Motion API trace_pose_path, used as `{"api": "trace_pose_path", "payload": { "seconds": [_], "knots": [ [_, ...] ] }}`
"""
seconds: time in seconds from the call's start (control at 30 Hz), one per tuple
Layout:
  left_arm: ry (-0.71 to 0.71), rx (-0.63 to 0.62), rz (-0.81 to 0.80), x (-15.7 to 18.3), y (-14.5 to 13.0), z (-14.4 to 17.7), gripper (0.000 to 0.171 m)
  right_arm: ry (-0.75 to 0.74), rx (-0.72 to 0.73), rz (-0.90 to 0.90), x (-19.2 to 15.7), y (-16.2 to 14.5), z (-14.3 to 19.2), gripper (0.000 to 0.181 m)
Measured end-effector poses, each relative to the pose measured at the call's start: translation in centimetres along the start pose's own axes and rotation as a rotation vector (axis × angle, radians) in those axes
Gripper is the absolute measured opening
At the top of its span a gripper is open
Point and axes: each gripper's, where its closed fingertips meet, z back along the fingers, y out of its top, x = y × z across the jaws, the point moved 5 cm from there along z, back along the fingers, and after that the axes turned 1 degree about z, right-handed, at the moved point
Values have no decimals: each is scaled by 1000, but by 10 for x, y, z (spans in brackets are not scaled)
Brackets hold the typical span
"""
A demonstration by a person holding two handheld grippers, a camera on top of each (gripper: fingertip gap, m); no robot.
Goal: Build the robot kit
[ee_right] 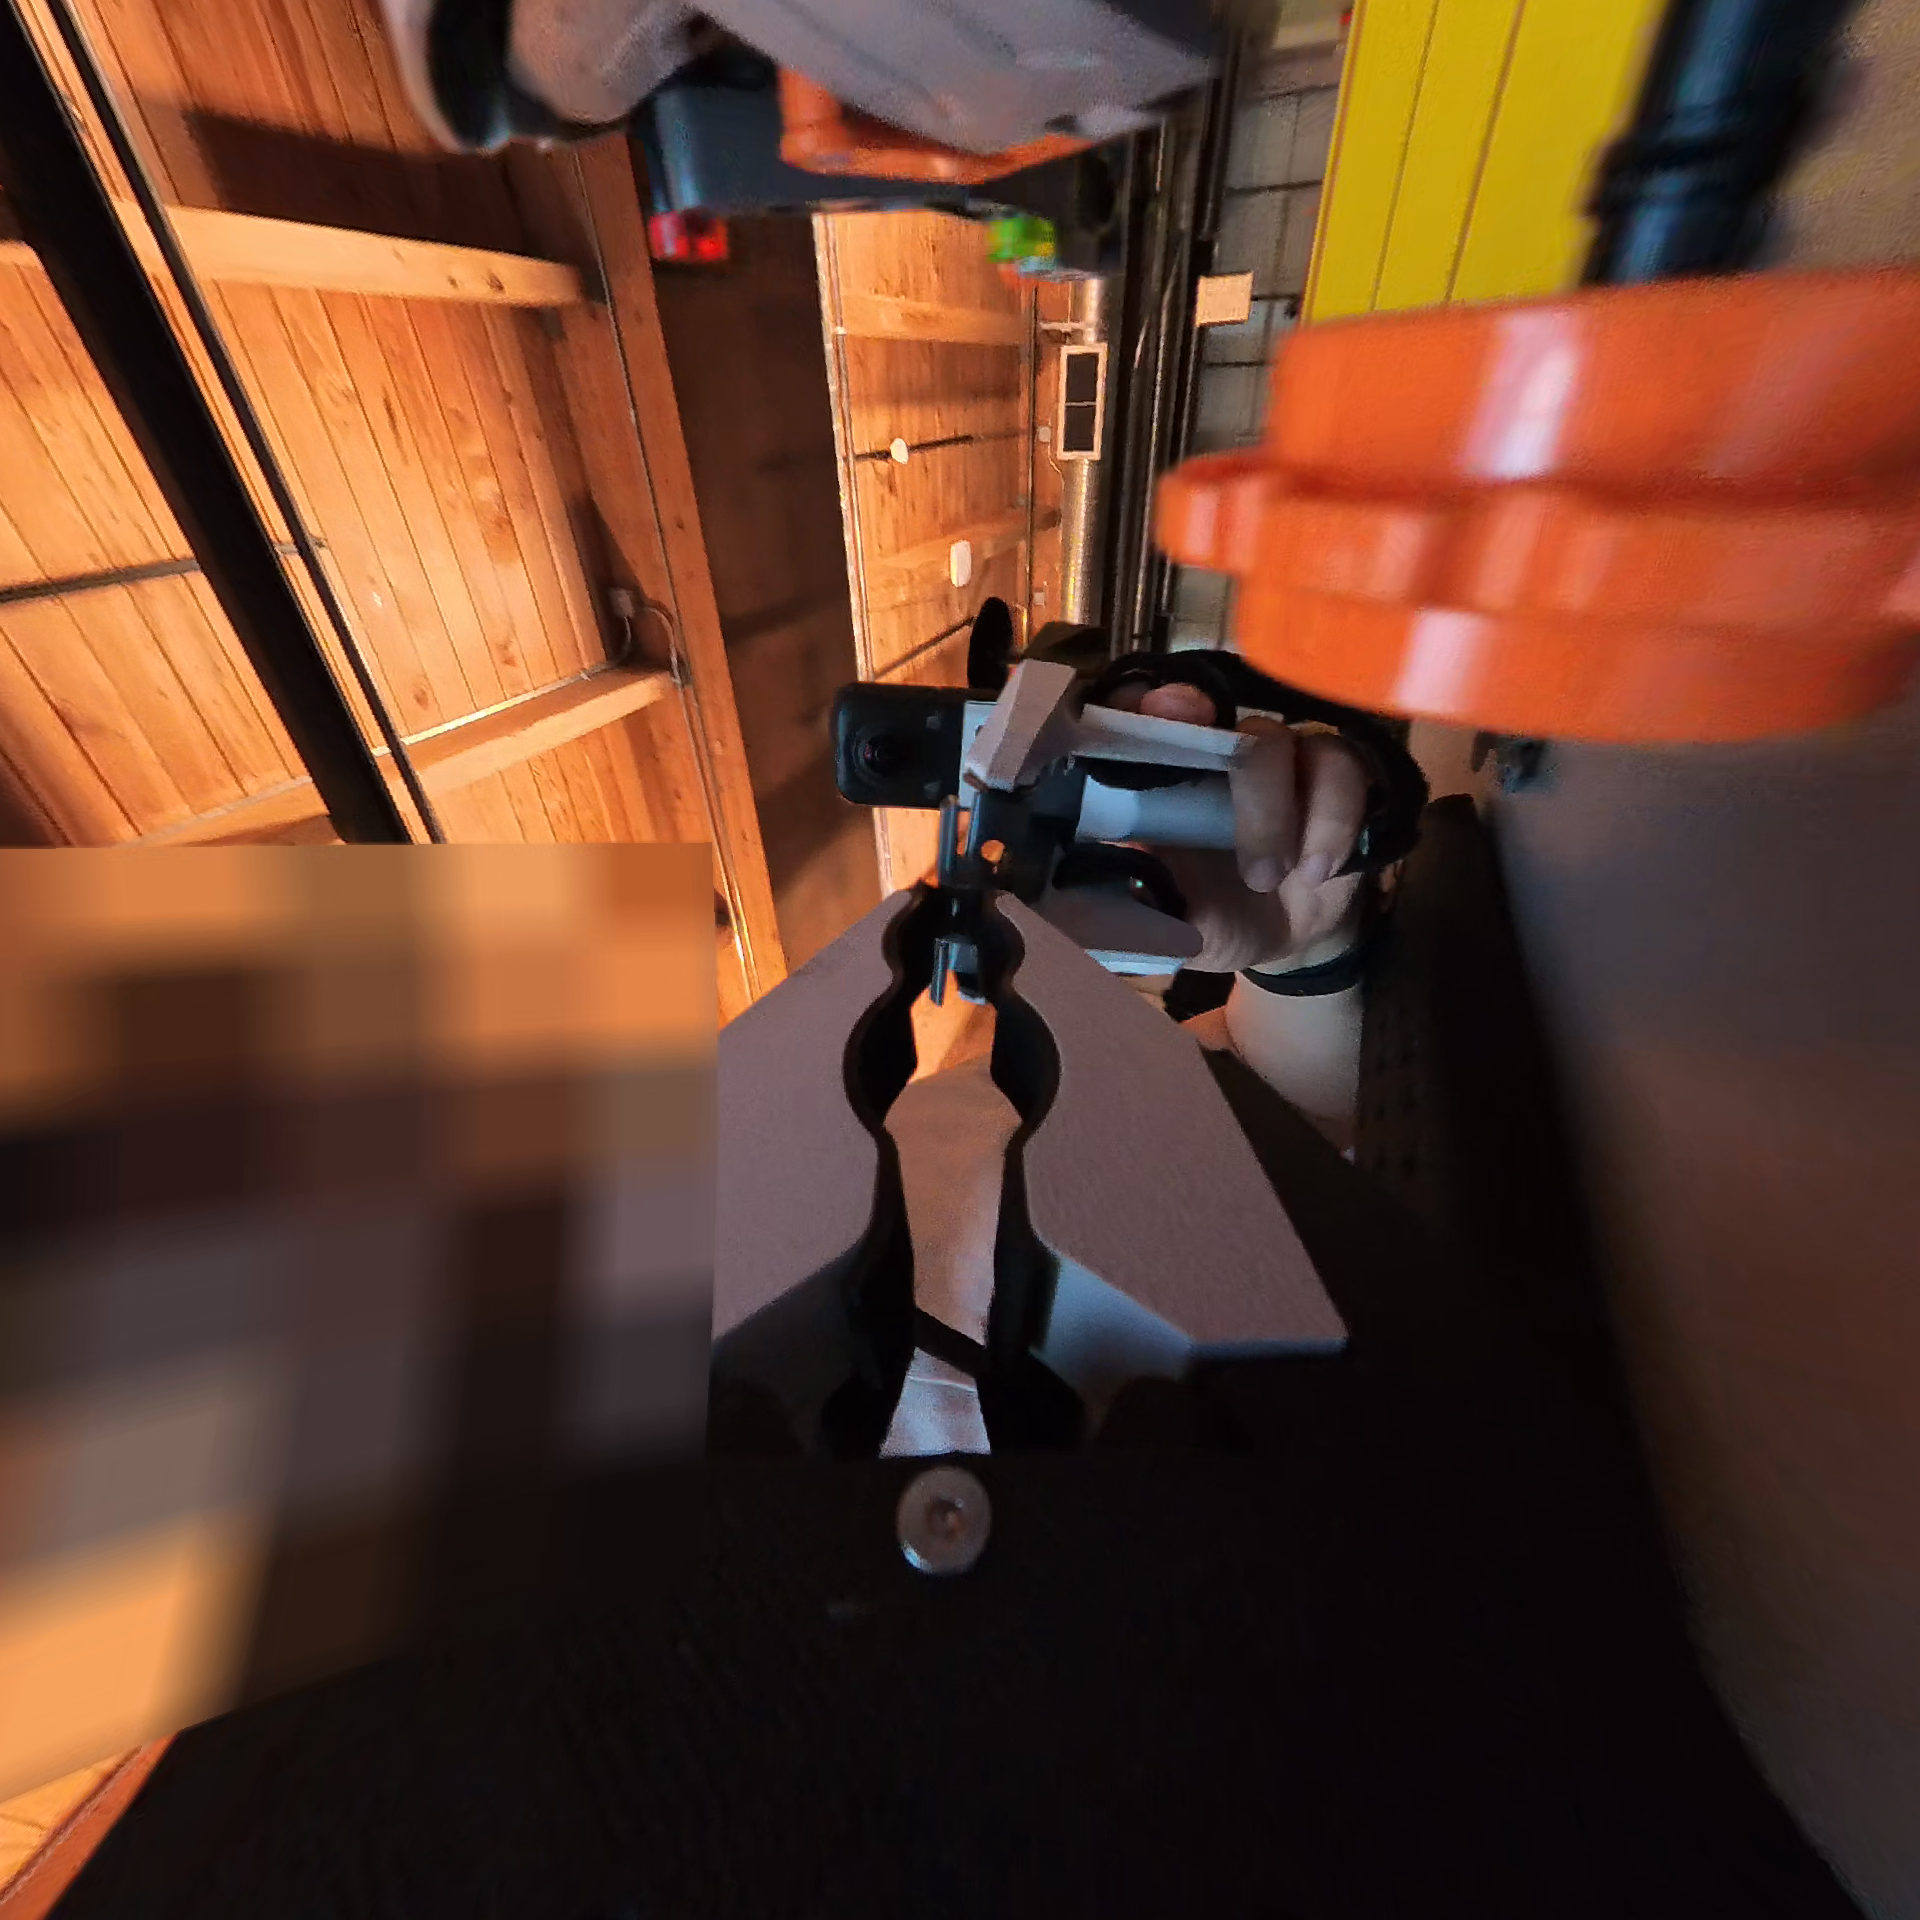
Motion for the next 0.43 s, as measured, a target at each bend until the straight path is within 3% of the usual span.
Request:
{"api": "trace_pose_path", "payload": {
  "seconds": [0.03,0.23,0.43],
  "knots": [
    [0,-13,9,-1,-3,-1,37,2,11,-12,3,0,1,5],
    [7,-78,-3,-3,-15,-4,37,8,37,-62,16,0,8,5],
    [22,-126,-69,-4,-22,-4,37,-96,-1,37,20,1,10,5]
  ]
}}
